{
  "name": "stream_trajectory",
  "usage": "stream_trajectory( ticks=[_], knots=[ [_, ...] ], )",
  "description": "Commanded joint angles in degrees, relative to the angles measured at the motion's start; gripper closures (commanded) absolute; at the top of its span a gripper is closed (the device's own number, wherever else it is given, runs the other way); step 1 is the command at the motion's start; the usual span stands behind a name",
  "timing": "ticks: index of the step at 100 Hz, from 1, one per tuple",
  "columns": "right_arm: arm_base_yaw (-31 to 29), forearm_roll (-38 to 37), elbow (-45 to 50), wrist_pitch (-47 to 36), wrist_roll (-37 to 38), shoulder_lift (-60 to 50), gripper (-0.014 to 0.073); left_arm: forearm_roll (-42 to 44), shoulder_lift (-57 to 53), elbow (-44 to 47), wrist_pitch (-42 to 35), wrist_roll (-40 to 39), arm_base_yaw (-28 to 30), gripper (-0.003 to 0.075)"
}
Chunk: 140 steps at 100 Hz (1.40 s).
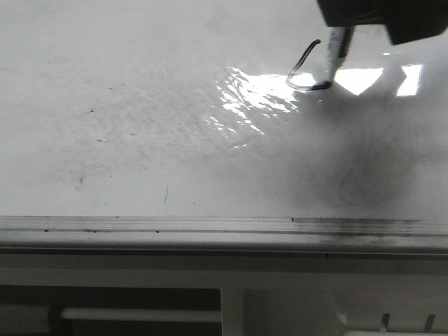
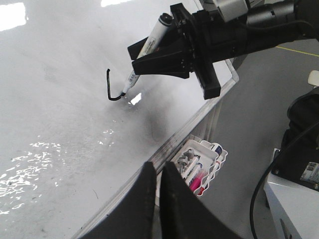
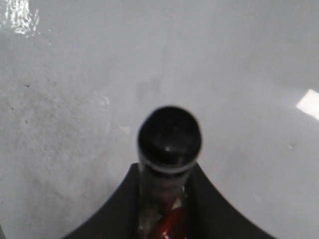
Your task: Write number 8 on whiteboard
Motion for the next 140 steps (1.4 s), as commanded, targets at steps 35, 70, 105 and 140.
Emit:
stream_trajectory(
  ticks=[35, 70, 105, 140],
  knots=[
    [-3.27, 4.5, 0.03, 7.36, -1.46, -2.45, 0.0628, -3.08, 0.15, -1.56, -0.9, -0.44, 0.1, 0.0741],
    [-1.55, 1.8, -6.32, -1.58, -3.13, 1.01, 0.0628, -3.08, 0.15, -1.56, -0.82, -0.44, 0.1, 0.0741],
    [-3.88, 1.8, -9.52, 1.01, -3.13, 1.25, 0.0629, -3.08, 0.15, -1.56, -0.75, -0.44, 0.1, 0.0741],
    [-0.33, 2.08, -9.64, -2.61, -3.03, 2.06, 0.0664, -3.08, 0.15, -1.56, -0.65, -0.44, 0.1, 0.0741]
  ],
)
